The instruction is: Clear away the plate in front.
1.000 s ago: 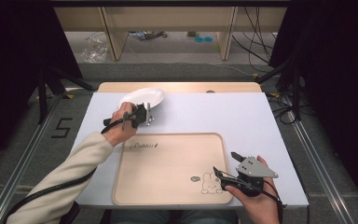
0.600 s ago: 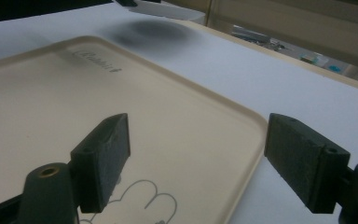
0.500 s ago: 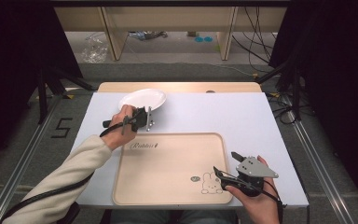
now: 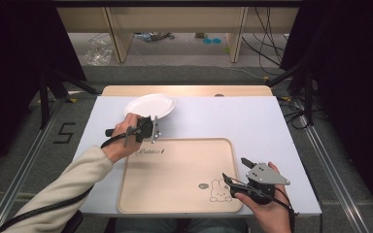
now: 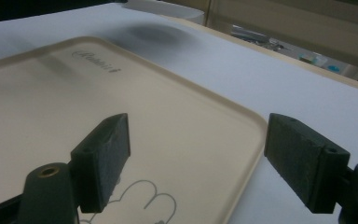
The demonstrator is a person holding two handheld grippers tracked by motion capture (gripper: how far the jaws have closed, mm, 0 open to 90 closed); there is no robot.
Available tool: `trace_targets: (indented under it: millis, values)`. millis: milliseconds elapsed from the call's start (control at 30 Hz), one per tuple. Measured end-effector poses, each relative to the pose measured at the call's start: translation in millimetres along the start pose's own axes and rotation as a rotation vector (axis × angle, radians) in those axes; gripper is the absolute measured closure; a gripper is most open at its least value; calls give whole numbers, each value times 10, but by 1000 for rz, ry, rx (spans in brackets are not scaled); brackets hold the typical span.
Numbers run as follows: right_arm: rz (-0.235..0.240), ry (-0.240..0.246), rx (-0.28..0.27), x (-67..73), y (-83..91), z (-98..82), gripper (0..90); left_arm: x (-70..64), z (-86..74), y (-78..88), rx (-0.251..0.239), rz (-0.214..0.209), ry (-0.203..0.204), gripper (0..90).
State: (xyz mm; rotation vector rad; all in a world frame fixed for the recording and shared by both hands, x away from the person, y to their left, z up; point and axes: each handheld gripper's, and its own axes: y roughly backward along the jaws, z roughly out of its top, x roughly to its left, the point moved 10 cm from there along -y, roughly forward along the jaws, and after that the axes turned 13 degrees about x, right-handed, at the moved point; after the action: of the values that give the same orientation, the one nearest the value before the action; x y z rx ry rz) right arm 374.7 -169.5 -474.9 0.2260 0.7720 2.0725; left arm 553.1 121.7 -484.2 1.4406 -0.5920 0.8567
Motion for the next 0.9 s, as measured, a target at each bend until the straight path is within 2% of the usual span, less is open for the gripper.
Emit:
trace_targets:
  millis: [167,367,433,733,833,900]
  values:
    - [2,-1,1,1,-2,0,235,-25,-12,80,-9,8,-12,868]
    - [2,-1,1,2,-3,-1,235,-65,-13,175,-22,9,-7,867]
    - [2,-2,1,1,-1,-1,235,-68,-4,196,-28,6,-22,867]
    - [0,-3,3,-2,-1,-3,236,-125,5,309,-48,9,-16,867]
    - [0,-2,2,0,-1,-2,236,-143,11,356,-55,16,-18,866]
    - [1,-2,2,0,0,-1,236,-141,13,396,-59,36,-18,867]
